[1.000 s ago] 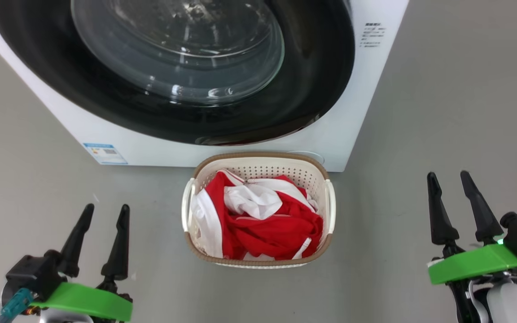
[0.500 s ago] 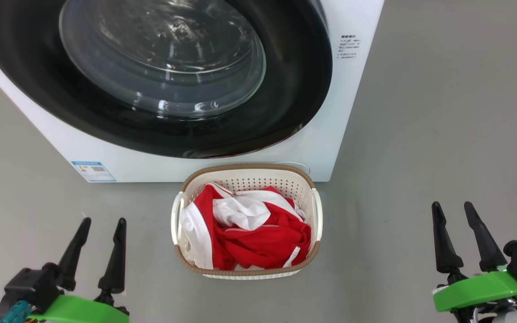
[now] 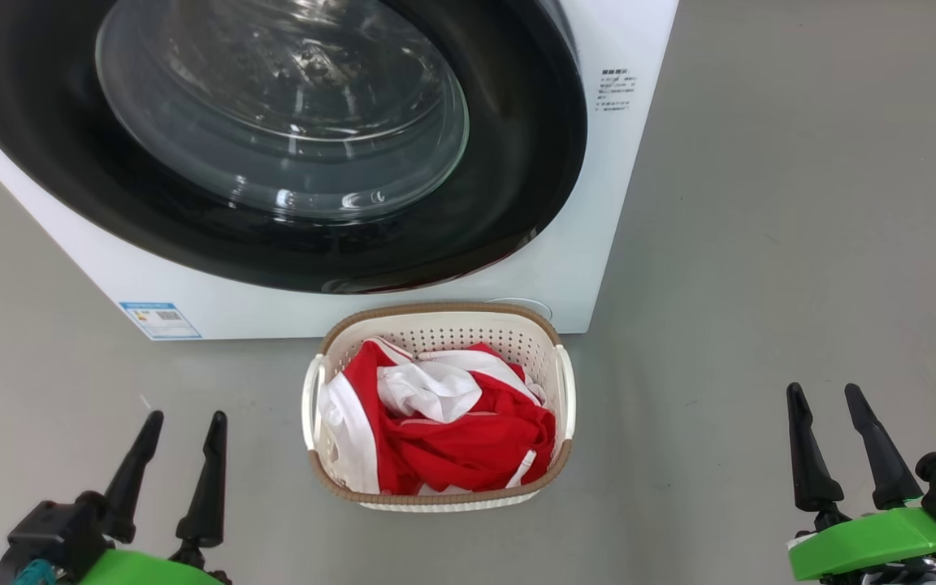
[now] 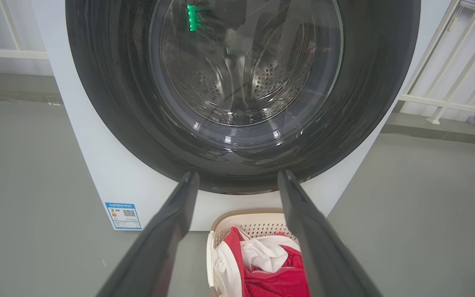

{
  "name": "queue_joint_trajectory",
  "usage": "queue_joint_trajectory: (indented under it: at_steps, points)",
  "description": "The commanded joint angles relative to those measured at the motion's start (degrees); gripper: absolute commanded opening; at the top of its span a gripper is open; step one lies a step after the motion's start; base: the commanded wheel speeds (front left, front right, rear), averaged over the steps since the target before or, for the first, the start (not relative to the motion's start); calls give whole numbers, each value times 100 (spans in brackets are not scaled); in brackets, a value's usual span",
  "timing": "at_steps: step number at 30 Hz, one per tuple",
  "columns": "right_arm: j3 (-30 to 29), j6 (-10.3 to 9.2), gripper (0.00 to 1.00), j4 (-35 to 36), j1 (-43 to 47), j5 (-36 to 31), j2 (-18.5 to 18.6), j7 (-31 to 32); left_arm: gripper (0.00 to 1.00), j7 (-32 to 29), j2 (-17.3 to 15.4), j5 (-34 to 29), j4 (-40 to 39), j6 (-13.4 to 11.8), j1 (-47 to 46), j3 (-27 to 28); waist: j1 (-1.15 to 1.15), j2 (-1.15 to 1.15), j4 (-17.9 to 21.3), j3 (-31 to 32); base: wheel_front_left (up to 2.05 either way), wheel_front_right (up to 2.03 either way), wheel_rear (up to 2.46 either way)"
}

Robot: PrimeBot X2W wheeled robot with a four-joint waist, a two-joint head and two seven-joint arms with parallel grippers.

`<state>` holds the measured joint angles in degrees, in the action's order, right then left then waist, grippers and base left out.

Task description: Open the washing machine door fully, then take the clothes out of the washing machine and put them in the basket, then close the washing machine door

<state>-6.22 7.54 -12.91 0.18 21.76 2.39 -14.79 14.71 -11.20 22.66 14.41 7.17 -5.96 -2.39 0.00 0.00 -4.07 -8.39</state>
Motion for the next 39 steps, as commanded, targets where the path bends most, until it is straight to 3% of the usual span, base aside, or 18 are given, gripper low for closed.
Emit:
queue_joint_trajectory:
  at_steps: [1,14,15,21,27,31,39]
  points:
    - [108,-5,100,159,-5,44,49,-21,100,29,-128,-51,-150,32,-48,222,0,0,2,-6,0,0,0]
    - [102,-5,100,174,4,48,49,-21,100,29,-143,31,-189,32,-50,177,0,0,-17,-1,0,0,0]
    - [-17,0,0,10,0,1,-2,0,0,0,-1,14,-37,0,13,-21,0,0,-17,-1,0,0,0]
    - [2,0,0,-371,3,36,-115,26,0,-60,238,50,299,-7,70,-119,0,0,-16,1,0,0,0]
    - [17,0,0,-330,-4,389,-95,115,0,-146,256,397,262,-6,84,-85,13,0,5,56,0,0,0]
    - [28,0,0,-338,-31,623,-82,173,0,-205,268,627,261,-6,78,-62,2,0,19,75,0,0,0]
    - [43,-1,0,-335,-80,1031,-61,279,0,-309,289,1028,261,-3,61,-21,0,0,43,117,0,0,0]
